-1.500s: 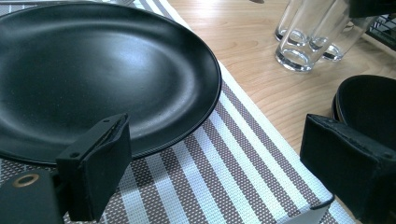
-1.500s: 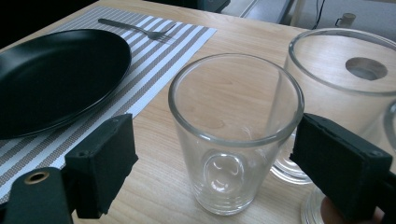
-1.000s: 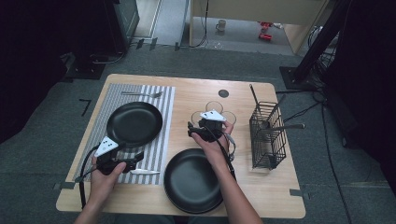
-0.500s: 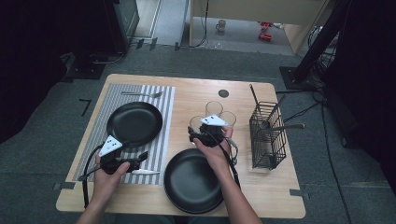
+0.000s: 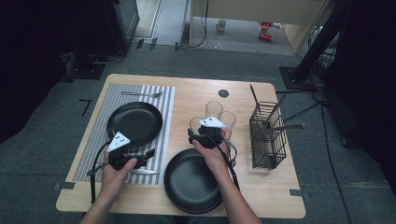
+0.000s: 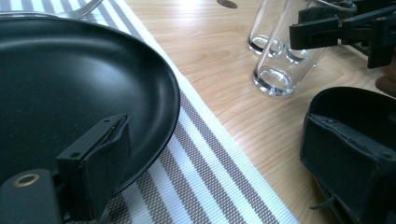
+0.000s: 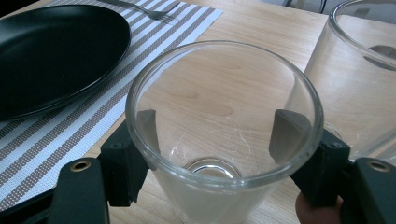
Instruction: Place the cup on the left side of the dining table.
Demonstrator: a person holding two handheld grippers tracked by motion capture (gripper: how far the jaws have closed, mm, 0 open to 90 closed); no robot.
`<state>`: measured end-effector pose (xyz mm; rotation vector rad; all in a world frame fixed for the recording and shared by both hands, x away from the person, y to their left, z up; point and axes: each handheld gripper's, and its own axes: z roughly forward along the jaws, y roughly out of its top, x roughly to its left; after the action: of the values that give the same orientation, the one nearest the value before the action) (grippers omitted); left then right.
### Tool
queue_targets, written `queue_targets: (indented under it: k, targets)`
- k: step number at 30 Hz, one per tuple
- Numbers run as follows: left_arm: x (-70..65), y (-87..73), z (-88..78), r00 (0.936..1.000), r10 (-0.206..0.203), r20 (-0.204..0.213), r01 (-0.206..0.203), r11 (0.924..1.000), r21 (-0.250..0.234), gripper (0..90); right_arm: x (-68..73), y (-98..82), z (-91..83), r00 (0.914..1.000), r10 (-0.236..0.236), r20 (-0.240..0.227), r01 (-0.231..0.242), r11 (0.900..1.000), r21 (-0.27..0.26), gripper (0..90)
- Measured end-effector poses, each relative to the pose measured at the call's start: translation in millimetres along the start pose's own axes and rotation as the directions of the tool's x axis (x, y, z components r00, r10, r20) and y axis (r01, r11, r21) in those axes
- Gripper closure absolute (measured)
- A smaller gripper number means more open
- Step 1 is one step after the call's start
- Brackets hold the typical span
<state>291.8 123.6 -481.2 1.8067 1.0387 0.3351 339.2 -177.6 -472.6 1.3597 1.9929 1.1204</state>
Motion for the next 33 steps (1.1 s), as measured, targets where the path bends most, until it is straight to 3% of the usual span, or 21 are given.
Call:
queue_targets:
  k: [12, 18, 33]
  targets:
    - [-5.0, 11.4, 11.8, 0.9995, 0.021, 0.022, -0.021, 0.9998, -0.009, 9.5, 4.4, 9.6, -14.8, 0.9992, -0.016, -0.037, 0.014, 0.999, -0.047, 29.7]
    - [-6.8, 18.3, 17.8, 0.9983, 0.027, 0.052, -0.026, 0.9993, -0.027, 9.5, 6.7, 17.3, -25.3, 0.9979, -0.020, -0.062, 0.015, 0.997, -0.073, 29.7]
    - [-28.0, 33.2, 34.0, 0.9870, 0.103, 0.124, -0.096, 0.9937, -0.058, 9.4, 21.9, 37.9, -52.7, 0.9897, -0.053, -0.133, 0.038, 0.992, -0.118, 29.7]
